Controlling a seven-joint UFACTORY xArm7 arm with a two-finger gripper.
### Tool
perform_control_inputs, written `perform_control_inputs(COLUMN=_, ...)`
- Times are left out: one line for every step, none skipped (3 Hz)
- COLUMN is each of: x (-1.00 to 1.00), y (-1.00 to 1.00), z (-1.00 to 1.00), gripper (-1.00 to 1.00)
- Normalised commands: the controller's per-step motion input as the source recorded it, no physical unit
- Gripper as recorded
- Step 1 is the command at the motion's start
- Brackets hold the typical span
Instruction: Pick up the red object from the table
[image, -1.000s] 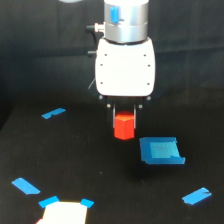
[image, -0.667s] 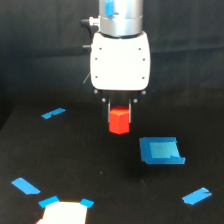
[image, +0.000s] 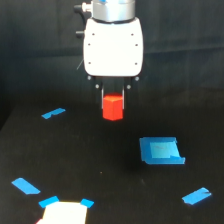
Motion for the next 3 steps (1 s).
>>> perform_control_inputs(x=0.05, y=0.53, z=0.70, gripper=-0.59)
perform_control_inputs(x=-0.36, y=0.04, z=-0.34, gripper=-1.00)
perform_control_inputs(x=-0.45, y=-0.39, z=-0.03, gripper=-0.53)
